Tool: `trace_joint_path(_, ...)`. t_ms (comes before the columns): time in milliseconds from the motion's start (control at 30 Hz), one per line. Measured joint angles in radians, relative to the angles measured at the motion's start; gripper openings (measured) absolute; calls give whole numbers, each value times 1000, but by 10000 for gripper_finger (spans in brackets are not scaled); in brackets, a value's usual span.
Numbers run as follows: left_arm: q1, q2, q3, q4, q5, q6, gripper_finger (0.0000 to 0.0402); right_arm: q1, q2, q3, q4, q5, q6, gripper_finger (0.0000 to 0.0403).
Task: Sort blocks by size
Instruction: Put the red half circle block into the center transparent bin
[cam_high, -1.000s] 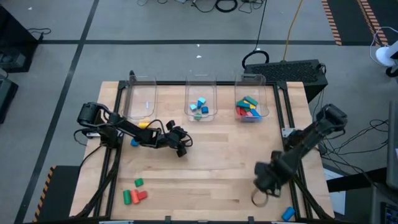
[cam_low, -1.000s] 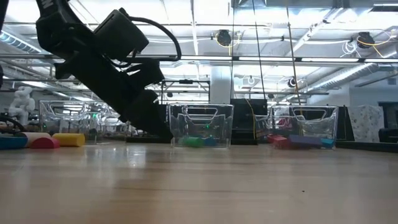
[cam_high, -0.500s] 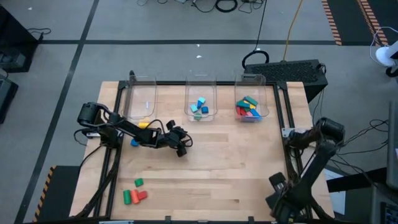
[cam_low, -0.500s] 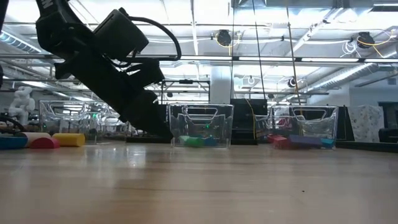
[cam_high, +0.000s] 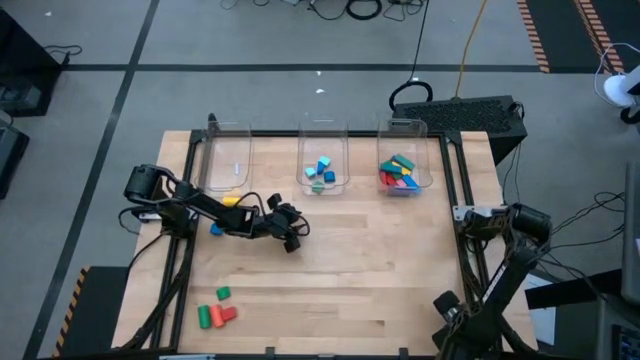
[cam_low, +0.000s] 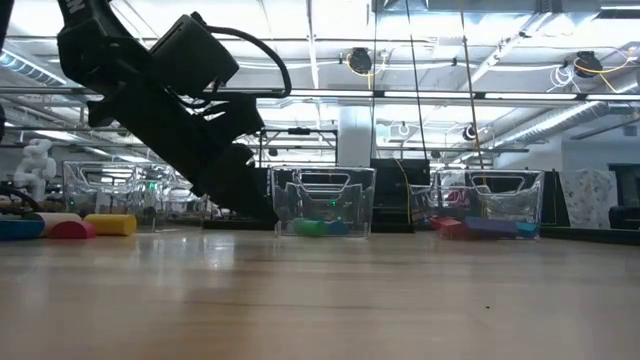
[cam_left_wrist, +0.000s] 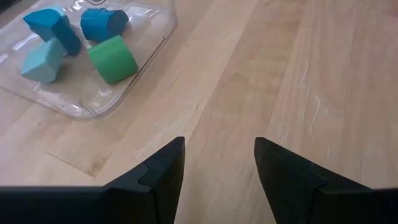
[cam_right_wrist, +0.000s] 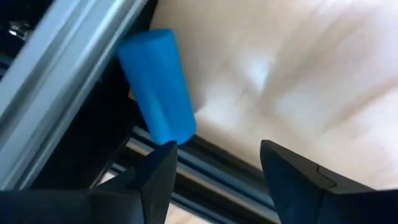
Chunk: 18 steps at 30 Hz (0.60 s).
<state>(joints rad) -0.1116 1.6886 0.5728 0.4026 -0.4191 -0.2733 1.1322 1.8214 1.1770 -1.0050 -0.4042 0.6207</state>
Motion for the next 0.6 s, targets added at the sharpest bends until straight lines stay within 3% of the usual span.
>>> trace_joint_path(167, 0, 0, 0, 0, -4, 0, 196, -34, 0, 13, -163, 142, -16, 214)
trace_joint_path(333, -2, -17, 1, -24, -9, -31, 196, -90, -1, 17, -269, 353, 4, 214)
trace_joint_path(600, -28, -184, 90, -503, -4, -189, 196, -183, -2, 17, -261, 772, 69, 215)
